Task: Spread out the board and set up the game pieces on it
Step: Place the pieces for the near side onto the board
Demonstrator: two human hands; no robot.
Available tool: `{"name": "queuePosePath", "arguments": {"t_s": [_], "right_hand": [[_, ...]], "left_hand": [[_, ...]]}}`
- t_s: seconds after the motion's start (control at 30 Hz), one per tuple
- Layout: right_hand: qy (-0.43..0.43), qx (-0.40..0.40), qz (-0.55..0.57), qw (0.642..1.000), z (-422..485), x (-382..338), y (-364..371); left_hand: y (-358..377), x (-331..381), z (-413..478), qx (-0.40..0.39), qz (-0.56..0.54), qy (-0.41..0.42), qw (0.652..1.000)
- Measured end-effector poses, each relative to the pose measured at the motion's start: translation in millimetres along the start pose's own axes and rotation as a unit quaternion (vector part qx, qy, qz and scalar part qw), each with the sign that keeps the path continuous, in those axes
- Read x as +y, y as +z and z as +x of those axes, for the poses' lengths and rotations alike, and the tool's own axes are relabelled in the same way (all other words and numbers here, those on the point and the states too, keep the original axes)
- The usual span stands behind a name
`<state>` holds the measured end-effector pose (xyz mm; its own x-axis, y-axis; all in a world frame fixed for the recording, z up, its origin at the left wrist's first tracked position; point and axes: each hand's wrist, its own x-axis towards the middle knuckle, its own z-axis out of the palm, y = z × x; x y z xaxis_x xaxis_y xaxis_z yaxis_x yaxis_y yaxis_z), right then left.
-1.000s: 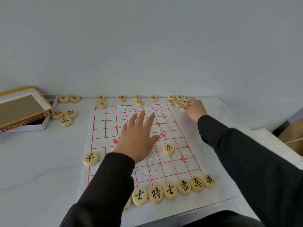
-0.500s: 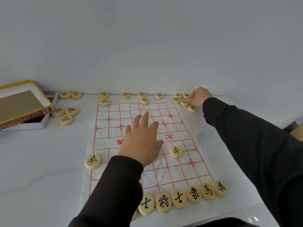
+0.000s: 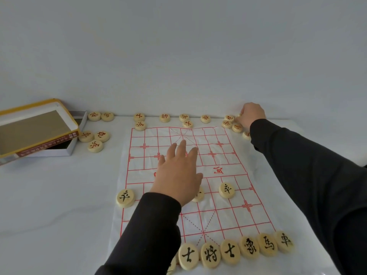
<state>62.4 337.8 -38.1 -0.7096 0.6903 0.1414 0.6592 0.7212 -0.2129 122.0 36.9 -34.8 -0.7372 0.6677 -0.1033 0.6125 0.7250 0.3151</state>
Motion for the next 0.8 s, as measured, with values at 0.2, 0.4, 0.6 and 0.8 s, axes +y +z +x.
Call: {"name": "queuePosePath", "arguments": {"t_s": [0.2, 0.4, 0.6, 0.8], "right_hand": [[-0.047, -0.03, -0.034, 0.998, -1, 3, -7], [-0.022, -0.028, 0.004, 0.999, -12, -2, -10], [-0.036, 0.032, 0.054, 0.997, -47, -9, -19], [-0.074, 0.036, 0.17, 0.982, -114, -37, -33]], "left_hand": [[0, 1, -1, -0.004, 0.004, 0.004, 1.0], [-1, 4, -1, -0.011, 0.004, 0.01, 1.0], [-5, 6, 0, -0.009, -0.001, 0.005, 1.0], [-11, 1, -6, 0.026, -0.04, -0.013, 0.999]]}}
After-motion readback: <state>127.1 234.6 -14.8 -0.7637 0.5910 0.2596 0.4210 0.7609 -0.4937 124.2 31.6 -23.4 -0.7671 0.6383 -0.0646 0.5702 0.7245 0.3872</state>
